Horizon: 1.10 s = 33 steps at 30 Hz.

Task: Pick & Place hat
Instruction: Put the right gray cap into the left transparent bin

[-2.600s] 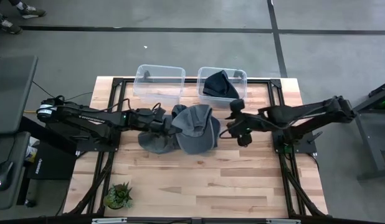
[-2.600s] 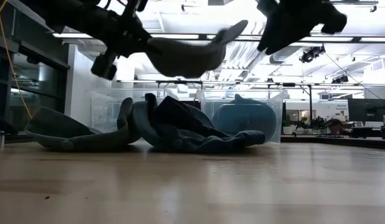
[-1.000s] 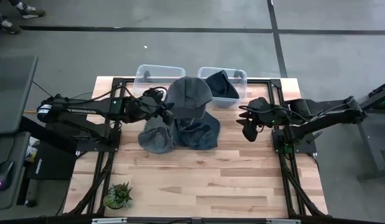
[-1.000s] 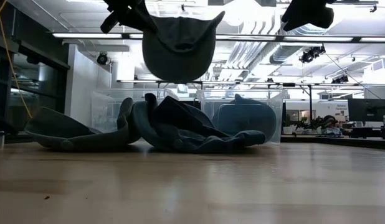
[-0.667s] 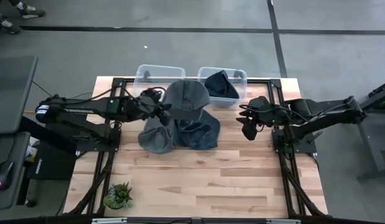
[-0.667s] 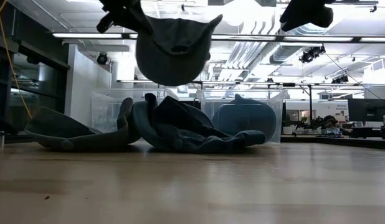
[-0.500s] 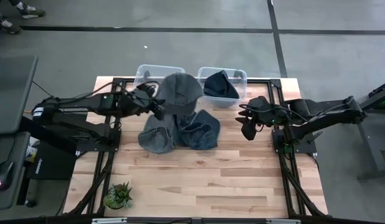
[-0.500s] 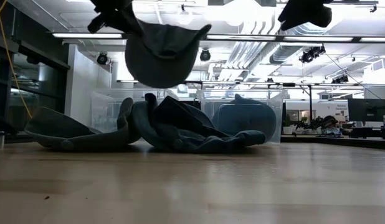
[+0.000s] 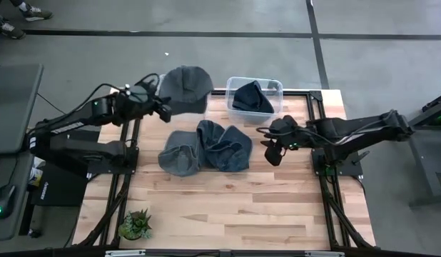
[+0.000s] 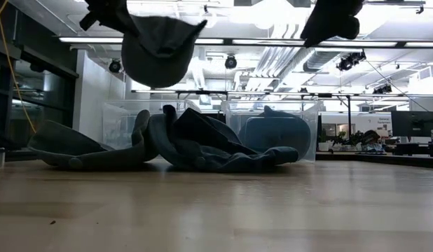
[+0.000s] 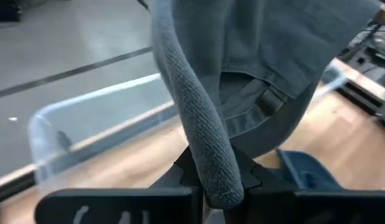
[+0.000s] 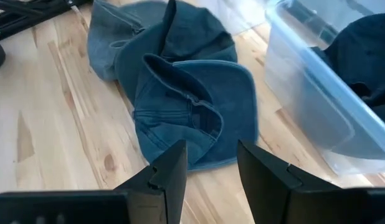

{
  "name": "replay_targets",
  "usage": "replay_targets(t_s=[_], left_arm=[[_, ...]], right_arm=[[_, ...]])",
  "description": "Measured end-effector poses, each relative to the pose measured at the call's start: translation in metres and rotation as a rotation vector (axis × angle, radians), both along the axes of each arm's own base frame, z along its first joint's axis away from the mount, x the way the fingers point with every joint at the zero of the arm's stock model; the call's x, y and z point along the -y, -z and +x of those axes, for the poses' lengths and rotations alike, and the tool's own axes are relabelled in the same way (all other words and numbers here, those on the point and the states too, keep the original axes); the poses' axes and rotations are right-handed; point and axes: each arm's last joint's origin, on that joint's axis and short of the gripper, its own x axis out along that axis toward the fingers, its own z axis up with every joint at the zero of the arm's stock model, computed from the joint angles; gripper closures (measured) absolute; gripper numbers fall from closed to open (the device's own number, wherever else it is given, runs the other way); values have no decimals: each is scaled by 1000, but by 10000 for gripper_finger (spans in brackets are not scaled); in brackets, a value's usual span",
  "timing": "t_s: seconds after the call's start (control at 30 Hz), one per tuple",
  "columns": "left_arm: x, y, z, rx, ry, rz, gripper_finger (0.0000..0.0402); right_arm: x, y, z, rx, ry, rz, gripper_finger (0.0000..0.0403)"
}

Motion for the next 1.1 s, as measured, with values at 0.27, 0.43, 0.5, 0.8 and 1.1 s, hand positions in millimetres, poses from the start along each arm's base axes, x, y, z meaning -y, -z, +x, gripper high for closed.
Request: replay_targets(t_s=[0.27,0.43,0.5,0.8,1.1], left_arm=[[-32,0,-10,-49,19,13,384],[-57,-1,-14,-10,50,9,384],[-68,1,-16,6,75,-18,384],[-106,25,-27,52,135,-127,384],[-129,62,-40,87,112,-207,384]], right_arm=[[-2,5,16,31,-21,-8,268],[-3,3,18,58,-22,-6,268],[-3,2,18,63,-22,-5,268],[-3,2,19,65,-21,-6,268],[-3,2,18,65,-20,-6,268]])
